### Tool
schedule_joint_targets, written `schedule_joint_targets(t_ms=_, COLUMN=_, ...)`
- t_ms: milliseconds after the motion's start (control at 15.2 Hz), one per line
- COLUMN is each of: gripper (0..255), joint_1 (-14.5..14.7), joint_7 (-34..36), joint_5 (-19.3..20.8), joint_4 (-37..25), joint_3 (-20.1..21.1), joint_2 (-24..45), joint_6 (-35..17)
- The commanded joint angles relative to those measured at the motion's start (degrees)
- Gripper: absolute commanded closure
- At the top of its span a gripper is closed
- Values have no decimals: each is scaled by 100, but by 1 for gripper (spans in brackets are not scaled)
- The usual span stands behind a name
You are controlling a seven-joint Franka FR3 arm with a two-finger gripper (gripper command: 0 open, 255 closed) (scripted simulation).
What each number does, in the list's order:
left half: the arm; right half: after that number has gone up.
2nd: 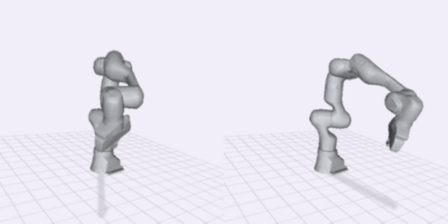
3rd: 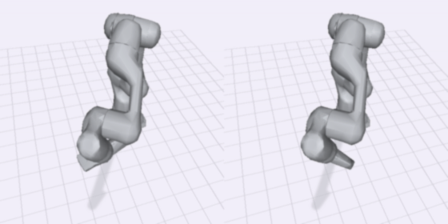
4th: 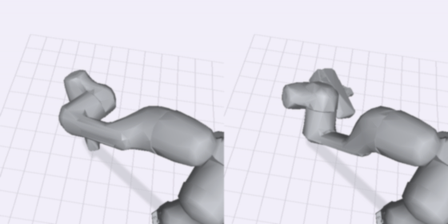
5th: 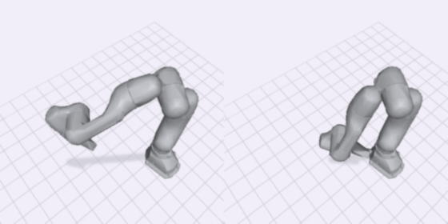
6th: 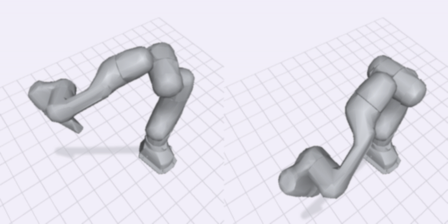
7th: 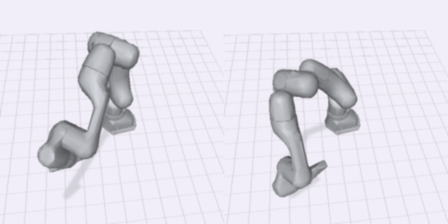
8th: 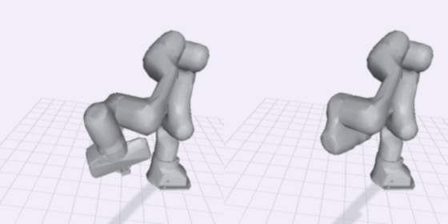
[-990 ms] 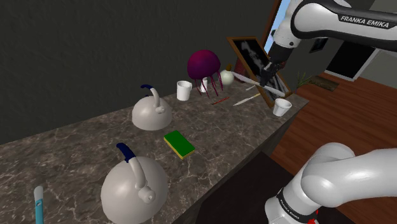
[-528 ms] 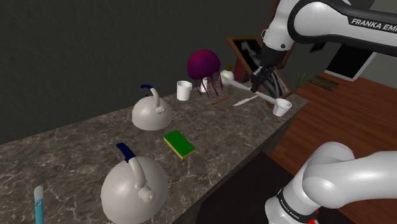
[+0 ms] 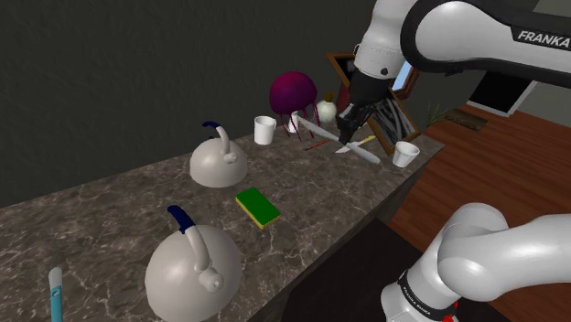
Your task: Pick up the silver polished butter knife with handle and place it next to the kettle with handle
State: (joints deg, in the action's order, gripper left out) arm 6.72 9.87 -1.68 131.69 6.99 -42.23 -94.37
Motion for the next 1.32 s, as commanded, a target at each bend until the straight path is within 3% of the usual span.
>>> schedule_joint_targets(t_ms=0, gripper=255, joint_1=97, joint_7=317, joint_5=-162, joint_4=-66, joint_3=279, joint_2=12, joint_6=53)
schedule_joint_targets(t_ms=330, gripper=255, joint_1=268, joint_7=1075, joint_5=-486, joint_4=-408, joint_3=974, joint_2=363, joint_6=13)
schedule_joint_targets(t_ms=1254, gripper=255, joint_1=346, joint_7=1088, joint_5=-613, joint_4=763, joint_3=1105, joint_2=216, joint_6=-1012)
